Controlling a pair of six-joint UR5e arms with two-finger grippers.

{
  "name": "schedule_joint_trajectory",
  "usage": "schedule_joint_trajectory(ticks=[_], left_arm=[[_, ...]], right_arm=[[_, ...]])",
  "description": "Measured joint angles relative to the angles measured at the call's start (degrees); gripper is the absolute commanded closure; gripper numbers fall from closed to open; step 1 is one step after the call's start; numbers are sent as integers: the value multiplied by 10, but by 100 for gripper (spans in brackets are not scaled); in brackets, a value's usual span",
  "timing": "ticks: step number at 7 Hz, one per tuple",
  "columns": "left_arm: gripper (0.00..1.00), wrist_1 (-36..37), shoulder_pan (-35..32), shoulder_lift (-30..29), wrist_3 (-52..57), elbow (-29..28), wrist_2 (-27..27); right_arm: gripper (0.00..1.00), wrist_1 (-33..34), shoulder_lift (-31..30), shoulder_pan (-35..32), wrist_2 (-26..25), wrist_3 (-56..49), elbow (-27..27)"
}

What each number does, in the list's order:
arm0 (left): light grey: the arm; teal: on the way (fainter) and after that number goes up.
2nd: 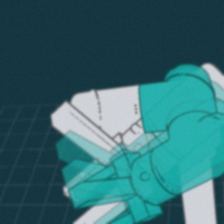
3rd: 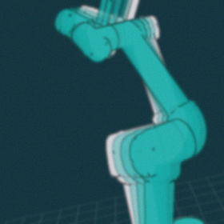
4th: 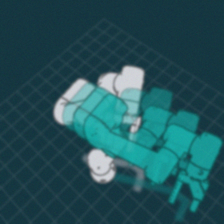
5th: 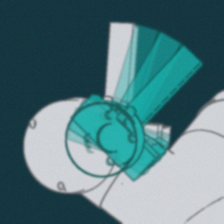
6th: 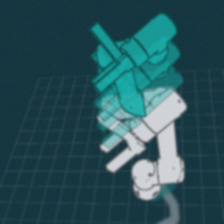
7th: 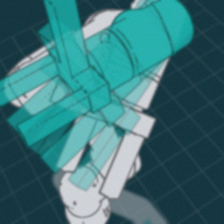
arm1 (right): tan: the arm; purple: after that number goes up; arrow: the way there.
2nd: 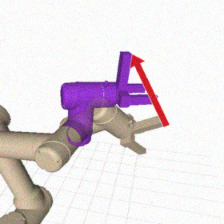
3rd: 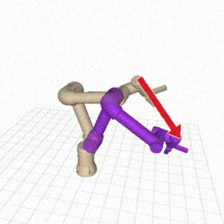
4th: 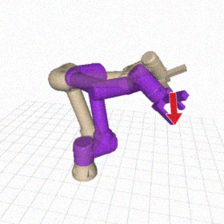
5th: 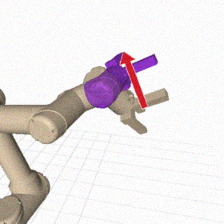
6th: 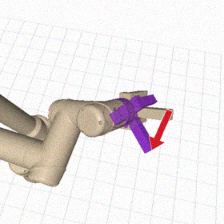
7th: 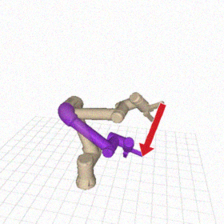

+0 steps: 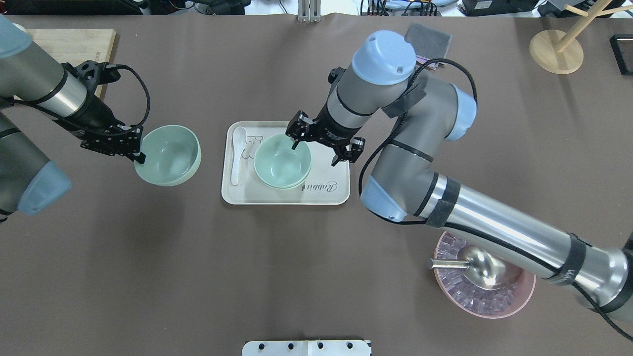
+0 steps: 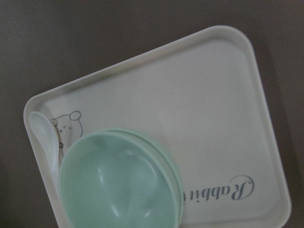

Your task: Stack green bowls together

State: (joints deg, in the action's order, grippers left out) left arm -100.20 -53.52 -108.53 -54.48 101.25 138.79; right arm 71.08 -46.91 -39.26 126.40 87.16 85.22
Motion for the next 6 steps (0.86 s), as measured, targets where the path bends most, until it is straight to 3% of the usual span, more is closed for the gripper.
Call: schedule_joint_trajectory(ticks=[3,6], left_arm=[[100,-1,49,-126,-118,-56,-29],[100,-2,100,-188,-168,-92,-77]], right_arm=[[0,2,-111,-105,67,-86,70],[0,3,-194,-176,86,-205,89]])
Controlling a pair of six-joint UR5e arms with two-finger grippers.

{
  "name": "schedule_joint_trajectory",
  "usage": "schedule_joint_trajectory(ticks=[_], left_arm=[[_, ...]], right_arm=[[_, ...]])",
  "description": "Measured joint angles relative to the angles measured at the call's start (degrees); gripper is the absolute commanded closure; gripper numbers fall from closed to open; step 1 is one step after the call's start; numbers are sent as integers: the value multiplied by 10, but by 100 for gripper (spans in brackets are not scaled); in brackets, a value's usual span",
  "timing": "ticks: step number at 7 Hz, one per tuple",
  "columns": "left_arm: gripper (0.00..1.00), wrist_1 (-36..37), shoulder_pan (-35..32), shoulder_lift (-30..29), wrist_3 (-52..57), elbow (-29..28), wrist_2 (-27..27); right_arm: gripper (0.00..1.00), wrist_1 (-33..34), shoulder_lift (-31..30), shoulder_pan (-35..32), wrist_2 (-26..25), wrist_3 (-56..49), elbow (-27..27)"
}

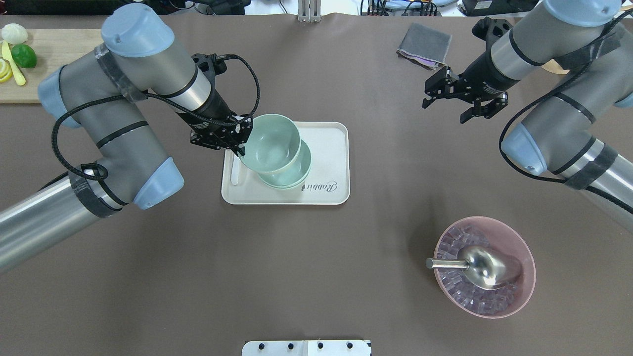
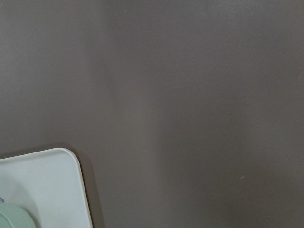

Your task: Stack green bowls together

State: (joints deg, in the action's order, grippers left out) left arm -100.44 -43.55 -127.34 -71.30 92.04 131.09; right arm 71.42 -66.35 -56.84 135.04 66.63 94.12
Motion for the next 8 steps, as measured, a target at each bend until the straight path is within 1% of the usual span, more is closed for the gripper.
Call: schedule_joint_trajectory(ticks=[2,3,5,8], left_arm=[[100,-2,17,-7,-8,-5,-15],[100,-3,19,-8,-11,-7,-17],[100,-7,22,-16,-13,-18,-23],[100,-39,24,-24,-12,-46,-24]], right_arm=[[0,0,-40,-28,0,-74,0],[0,0,-50,-34,-1,-94,-1],[0,0,-57,-38,-2,-105,-2],[0,0,-59,-38,-2,-107,-3]])
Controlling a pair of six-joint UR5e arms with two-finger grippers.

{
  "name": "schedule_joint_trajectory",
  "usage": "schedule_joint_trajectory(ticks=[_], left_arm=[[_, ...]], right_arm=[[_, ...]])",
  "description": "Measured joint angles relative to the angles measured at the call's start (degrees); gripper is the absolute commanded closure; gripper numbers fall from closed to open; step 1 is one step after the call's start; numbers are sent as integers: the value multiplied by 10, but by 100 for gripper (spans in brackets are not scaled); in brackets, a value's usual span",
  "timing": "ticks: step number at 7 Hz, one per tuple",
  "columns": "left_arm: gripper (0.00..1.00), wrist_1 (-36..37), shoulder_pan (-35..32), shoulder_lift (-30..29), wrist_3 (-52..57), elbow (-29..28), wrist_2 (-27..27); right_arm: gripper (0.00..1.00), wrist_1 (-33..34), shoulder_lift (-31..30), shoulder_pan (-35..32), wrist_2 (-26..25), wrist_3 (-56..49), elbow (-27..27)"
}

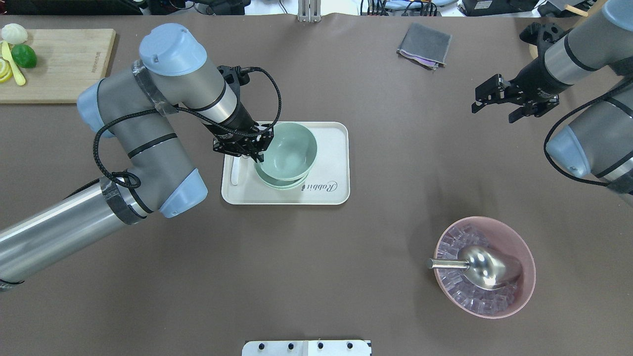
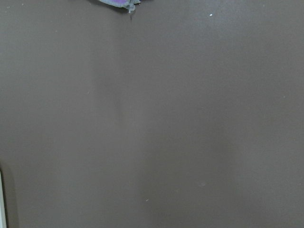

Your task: Stack green bowls together

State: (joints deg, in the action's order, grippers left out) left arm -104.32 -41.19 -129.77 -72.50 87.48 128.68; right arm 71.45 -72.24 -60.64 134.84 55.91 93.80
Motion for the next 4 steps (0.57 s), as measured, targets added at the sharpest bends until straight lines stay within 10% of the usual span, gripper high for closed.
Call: schedule_joint_trajectory(ticks=[2,3,4], left_arm=[[100,-5,0,0,3,-4,0],[1,-5,-1,0,4,-4,0],[2,-5,-1,0,5,-6,-1]], right_arm=[[0,0,0,0,1,0,0],[0,0,0,0,1,0,0],[0,0,0,0,2,0,1]])
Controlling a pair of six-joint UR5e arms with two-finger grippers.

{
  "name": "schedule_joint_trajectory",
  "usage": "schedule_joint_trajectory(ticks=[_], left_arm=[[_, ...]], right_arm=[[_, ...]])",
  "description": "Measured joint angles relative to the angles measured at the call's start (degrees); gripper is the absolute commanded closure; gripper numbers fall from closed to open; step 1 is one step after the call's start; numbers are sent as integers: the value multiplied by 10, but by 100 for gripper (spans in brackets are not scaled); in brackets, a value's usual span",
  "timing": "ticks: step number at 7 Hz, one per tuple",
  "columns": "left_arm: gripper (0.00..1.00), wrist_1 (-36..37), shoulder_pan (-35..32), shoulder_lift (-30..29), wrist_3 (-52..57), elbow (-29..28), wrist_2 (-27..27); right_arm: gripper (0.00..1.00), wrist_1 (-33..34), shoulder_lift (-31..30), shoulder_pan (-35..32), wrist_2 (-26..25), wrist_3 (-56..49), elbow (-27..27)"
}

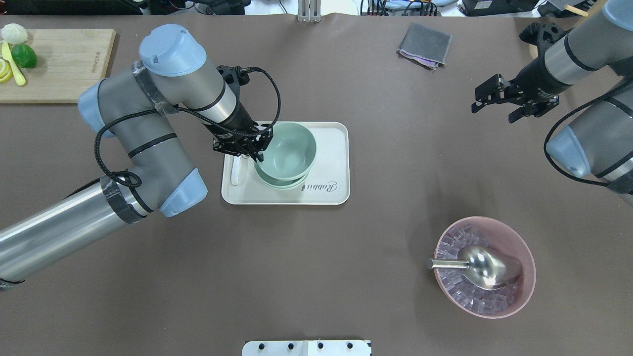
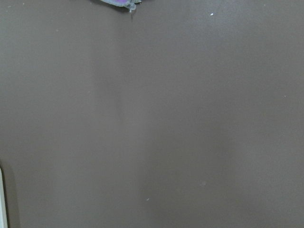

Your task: Stack green bowls together

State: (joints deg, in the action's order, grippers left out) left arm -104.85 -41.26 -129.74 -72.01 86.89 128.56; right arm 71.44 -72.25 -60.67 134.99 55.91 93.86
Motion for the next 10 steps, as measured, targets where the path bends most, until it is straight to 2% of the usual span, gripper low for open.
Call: schedule_joint_trajectory(ticks=[4,6,8,10], left_arm=[[2,-5,-6,0,1,-1,-15],[2,-2,-39,37,7,44,14],[2,14,-85,137,77,151,32],[2,40,-130,269,204,245,17]], right_arm=[[0,0,0,-5,3,0,3],[0,0,-9,-25,11,-21,3],[0,7,-45,-67,17,-114,-1],[0,68,-68,-122,16,-256,-2]])
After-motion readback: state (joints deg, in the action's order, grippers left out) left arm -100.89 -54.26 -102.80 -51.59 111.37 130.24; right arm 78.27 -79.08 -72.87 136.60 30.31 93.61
